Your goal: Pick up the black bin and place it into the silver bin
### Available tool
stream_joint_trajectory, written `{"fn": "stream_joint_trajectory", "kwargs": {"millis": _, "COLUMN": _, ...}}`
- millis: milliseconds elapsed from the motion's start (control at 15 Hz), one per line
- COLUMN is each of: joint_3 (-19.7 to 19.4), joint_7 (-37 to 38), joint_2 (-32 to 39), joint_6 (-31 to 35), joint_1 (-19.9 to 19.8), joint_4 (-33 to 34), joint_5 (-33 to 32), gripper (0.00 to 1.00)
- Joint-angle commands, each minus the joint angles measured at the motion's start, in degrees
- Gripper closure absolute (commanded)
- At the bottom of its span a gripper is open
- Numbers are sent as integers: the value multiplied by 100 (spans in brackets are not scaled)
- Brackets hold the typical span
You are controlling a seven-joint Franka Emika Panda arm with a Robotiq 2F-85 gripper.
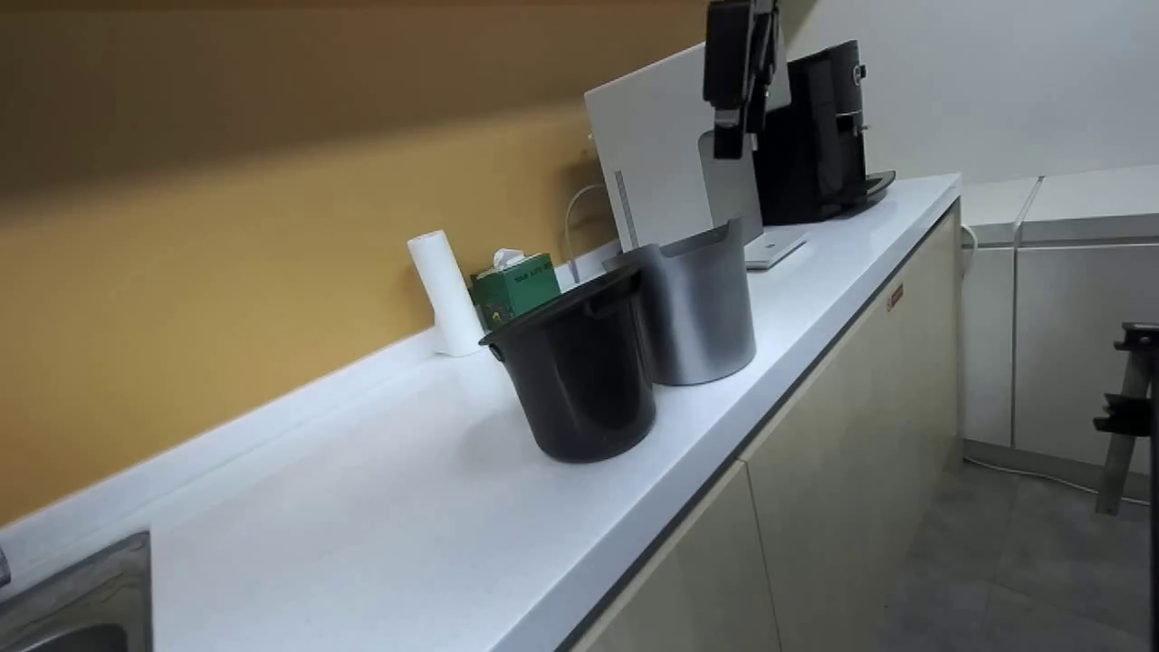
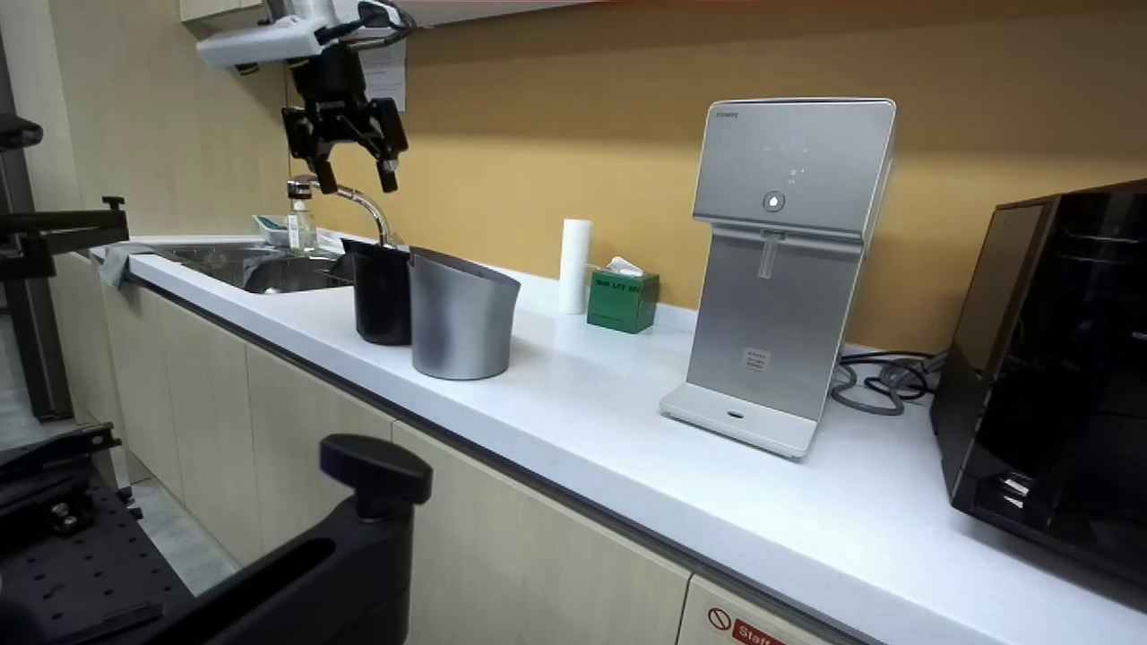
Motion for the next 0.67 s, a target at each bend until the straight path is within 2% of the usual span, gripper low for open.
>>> {"fn": "stream_joint_trajectory", "kwargs": {"millis": 0, "joint_3": -84, "joint_7": -798, "joint_2": 115, "joint_6": -194, "joint_1": 603, "joint_4": 331, "joint_5": 244, "gripper": 0}}
{"fn": "stream_joint_trajectory", "kwargs": {"millis": 67, "joint_3": -113, "joint_7": -1051, "joint_2": 117, "joint_6": -157, "joint_1": 765, "joint_4": 366, "joint_5": 309, "gripper": 0}}
{"fn": "stream_joint_trajectory", "kwargs": {"millis": 133, "joint_3": -8, "joint_7": -654, "joint_2": 36, "joint_6": -41, "joint_1": 507, "joint_4": 163, "joint_5": 189, "gripper": 0}}
{"fn": "stream_joint_trajectory", "kwargs": {"millis": 400, "joint_3": -27, "joint_7": -936, "joint_2": 45, "joint_6": -41, "joint_1": 718, "joint_4": 230, "joint_5": 230, "gripper": 0}}
{"fn": "stream_joint_trajectory", "kwargs": {"millis": 600, "joint_3": -302, "joint_7": -2038, "joint_2": 224, "joint_6": -108, "joint_1": 1187, "joint_4": 379, "joint_5": 434, "gripper": 0}}
